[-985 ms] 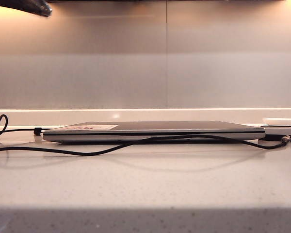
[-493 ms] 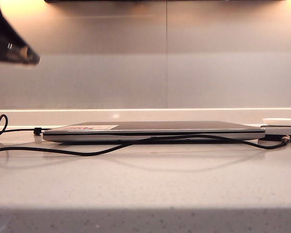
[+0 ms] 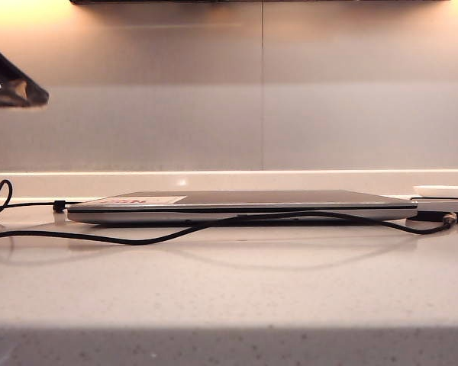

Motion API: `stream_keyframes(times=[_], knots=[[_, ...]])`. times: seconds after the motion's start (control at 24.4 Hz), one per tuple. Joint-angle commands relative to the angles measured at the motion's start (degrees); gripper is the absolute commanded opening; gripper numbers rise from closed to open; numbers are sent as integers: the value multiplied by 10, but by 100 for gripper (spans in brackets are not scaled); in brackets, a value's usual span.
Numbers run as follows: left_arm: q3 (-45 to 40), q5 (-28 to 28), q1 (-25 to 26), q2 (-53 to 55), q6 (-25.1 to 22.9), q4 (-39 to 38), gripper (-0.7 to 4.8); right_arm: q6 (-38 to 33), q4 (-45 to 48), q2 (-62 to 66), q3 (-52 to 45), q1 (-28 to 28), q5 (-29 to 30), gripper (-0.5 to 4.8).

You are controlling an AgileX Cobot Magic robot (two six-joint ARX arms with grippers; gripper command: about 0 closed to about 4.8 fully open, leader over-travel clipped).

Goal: Pick up the charging cable and the phone, plug the charging cable into the charging port on the phone, and finally place them back on the table.

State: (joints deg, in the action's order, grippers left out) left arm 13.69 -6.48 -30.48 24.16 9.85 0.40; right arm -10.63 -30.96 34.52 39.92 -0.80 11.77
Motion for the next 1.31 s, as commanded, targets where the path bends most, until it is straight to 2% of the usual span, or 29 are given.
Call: stream_keyframes(times=[0.04, 0.16, 0.29, 0.57, 0.7, 0.9, 1.03, 1.31], knots=[[1, -2, 0, -35, -17, 5, -6, 2, 8, -1, 2, 0, -1, -5], [-7, -2, 3, -78, -55, 1, -6, 2, 8, -1, 2, 0, -1, -5], [-16, -2, 35, -117, -78, -4, -6, 2, 8, -2, 2, 0, -1, -5], [-44, -2, 218, -184, -78, 5, -6, 2, 8, -2, 2, 0, -1, -5], [-72, -2, 271, -221, -77, 22, -6, 2, 8, -2, 2, 0, -1, -5], [-107, -2, 303, -241, -77, 31, -6, 2, 8, -2, 2, 0, -1, -5], [-132, -2, 303, -241, -77, 30, -6, 2, 8, -2, 2, 0, -1, -5], [-132, -2, 303, -241, -79, 25, -6, 2, 8, -2, 2, -2, -1, -5]])
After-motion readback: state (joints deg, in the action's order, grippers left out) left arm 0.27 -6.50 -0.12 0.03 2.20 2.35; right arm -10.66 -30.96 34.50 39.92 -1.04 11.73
